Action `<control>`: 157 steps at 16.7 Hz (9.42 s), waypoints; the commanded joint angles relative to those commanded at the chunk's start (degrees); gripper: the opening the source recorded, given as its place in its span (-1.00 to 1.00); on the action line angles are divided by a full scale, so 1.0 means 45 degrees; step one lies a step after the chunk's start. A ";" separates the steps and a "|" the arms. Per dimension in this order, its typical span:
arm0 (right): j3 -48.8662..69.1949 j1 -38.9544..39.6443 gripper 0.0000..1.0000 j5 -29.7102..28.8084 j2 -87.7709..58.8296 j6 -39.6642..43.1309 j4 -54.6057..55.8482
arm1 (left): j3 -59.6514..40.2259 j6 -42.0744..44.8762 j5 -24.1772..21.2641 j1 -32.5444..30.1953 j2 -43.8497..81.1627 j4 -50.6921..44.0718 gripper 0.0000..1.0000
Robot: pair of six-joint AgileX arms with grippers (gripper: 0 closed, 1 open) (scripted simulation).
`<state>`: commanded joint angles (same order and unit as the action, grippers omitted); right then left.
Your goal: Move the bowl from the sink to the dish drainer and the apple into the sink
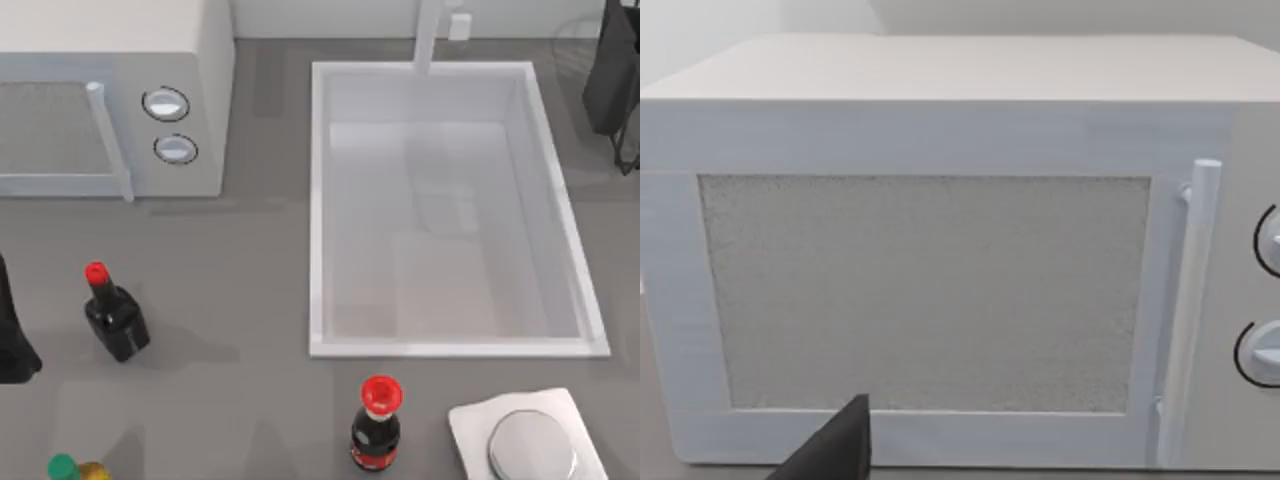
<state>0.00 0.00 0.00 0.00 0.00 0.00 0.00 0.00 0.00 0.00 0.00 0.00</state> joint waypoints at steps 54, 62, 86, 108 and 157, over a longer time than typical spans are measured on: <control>0.9058 -0.3939 0.40 -0.0001 -2.1324 0.3790 -0.7733 | 0.0000 0.0000 0.0000 0.0000 0.0000 0.0000 1.00; 0.9058 -0.3939 -0.81 -0.0001 -2.1324 0.3790 -0.7733 | 0.0000 0.0000 0.0000 0.0000 0.0000 0.0000 1.00; 1.3326 -0.3947 -1.00 -0.0346 -1.8250 0.3589 -1.4175 | 0.0000 0.0000 0.0000 0.0000 0.0000 0.0000 1.00; 1.1073 0.5643 -1.00 -0.5821 -2.0233 0.0751 0.3826 | 0.0000 0.0000 0.0000 0.0000 0.0000 0.0000 1.00; 0.7750 0.8264 0.51 -0.8718 -2.8411 -0.0204 2.0535 | 0.0000 0.0000 0.0000 0.0000 0.0000 0.0000 1.00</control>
<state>34.87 37.19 -39.24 -127.85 -0.92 92.41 0.00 0.00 0.00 0.00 0.00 0.00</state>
